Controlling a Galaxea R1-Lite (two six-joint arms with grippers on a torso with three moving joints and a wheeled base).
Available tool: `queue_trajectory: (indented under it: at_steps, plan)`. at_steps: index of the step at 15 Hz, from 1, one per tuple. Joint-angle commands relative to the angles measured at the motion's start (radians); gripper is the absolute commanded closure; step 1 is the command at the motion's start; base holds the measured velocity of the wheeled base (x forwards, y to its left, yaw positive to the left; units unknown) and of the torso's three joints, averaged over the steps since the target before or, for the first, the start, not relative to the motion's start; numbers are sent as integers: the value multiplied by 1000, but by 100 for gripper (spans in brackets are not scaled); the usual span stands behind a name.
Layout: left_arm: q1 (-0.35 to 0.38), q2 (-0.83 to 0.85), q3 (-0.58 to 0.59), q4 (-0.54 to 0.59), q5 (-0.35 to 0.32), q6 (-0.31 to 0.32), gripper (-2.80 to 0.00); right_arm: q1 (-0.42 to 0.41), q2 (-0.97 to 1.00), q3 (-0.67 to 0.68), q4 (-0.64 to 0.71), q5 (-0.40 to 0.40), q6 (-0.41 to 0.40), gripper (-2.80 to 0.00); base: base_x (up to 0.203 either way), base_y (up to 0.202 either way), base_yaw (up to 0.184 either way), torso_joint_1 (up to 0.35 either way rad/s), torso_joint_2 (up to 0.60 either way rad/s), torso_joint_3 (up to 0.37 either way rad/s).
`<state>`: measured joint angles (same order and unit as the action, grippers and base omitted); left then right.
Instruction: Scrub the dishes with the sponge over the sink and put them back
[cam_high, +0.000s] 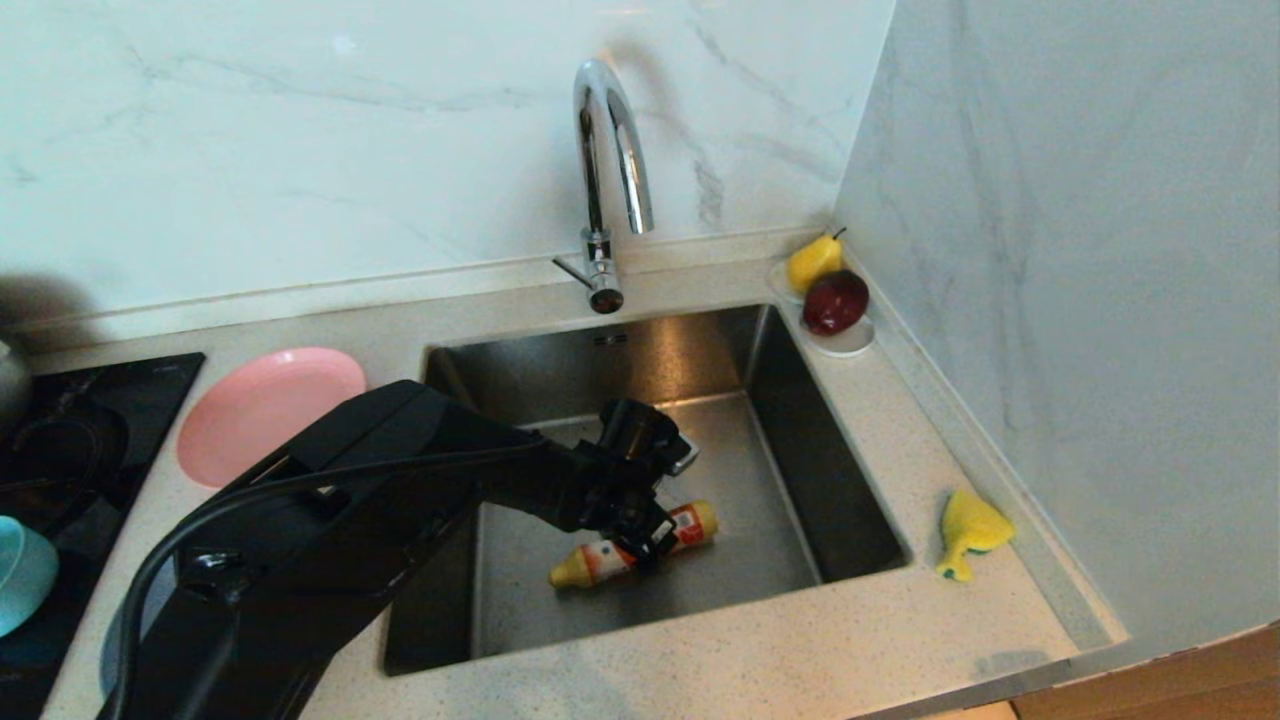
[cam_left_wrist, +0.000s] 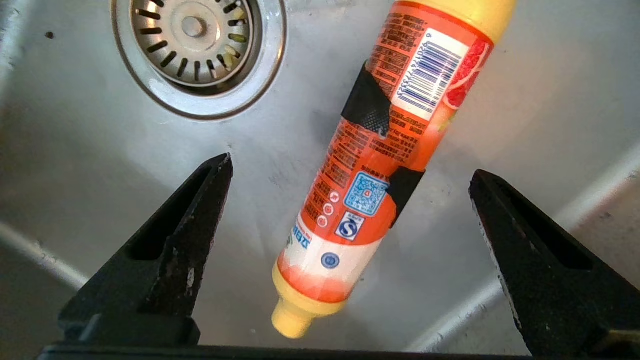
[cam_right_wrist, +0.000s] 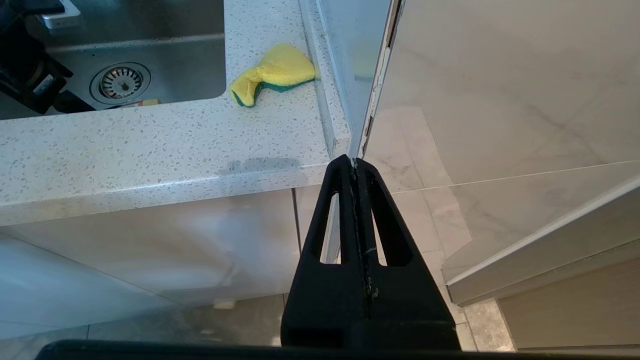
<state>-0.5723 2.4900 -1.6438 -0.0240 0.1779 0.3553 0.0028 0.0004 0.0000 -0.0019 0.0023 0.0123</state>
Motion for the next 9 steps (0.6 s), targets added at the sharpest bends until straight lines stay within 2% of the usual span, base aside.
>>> queue_trajectory:
  at_steps: [1, 9]
  plan:
    - [7, 23, -7, -37, 2, 2, -280, 0, 0, 0, 0, 1, 0, 0, 0, 0, 0, 0, 0, 0]
    - [22, 74, -56, -68, -5, -1, -280, 0, 0, 0, -1, 1, 0, 0, 0, 0, 0, 0, 0, 0]
